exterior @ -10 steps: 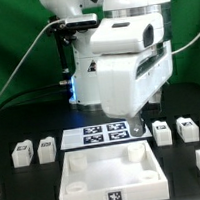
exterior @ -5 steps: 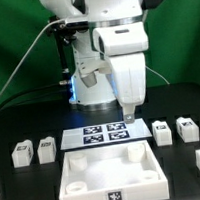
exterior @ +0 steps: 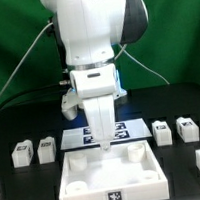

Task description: Assemble one leg

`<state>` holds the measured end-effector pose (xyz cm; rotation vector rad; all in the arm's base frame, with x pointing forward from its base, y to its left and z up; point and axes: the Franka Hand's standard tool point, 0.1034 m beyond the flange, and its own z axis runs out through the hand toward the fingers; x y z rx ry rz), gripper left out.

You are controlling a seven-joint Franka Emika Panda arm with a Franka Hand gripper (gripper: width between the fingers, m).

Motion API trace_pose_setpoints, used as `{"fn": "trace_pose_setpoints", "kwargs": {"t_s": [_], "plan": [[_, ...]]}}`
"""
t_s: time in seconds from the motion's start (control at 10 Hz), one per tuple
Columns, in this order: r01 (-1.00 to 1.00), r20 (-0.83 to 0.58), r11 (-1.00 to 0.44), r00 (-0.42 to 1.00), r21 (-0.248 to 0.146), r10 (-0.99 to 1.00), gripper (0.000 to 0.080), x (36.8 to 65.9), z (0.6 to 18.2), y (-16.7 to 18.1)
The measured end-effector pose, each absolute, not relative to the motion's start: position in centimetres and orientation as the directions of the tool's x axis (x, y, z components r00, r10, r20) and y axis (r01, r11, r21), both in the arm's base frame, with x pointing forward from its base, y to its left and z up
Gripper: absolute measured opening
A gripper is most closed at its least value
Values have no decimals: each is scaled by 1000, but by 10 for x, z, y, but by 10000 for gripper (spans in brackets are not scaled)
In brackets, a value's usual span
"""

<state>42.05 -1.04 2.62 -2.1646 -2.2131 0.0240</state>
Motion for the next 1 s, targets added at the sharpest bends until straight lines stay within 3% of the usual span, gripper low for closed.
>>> {"fn": "trace_pose_setpoints", "kwargs": {"t_s": [0.3,0.4,0.5,0.6,0.7,0.8,0.9,1.0], "plan": [[999,26,-8,9,-39,1000,650,429,17,-13],[999,26,-9,10,-41,1000,562,427,16,-13],[999,26,-9,10,-41,1000,562,427,16,-13],[999,26,-9,10,-41,1000,359,427,16,-13],[999,26,-9,10,-41,1000,212,427,16,-13],[999,26,-9,10,-41,1000,212,427,16,-13],[999,26,-9,10,-40,1000,55,428,16,-13],[999,26,-9,11,-40,1000,55,428,16,-13]]}}
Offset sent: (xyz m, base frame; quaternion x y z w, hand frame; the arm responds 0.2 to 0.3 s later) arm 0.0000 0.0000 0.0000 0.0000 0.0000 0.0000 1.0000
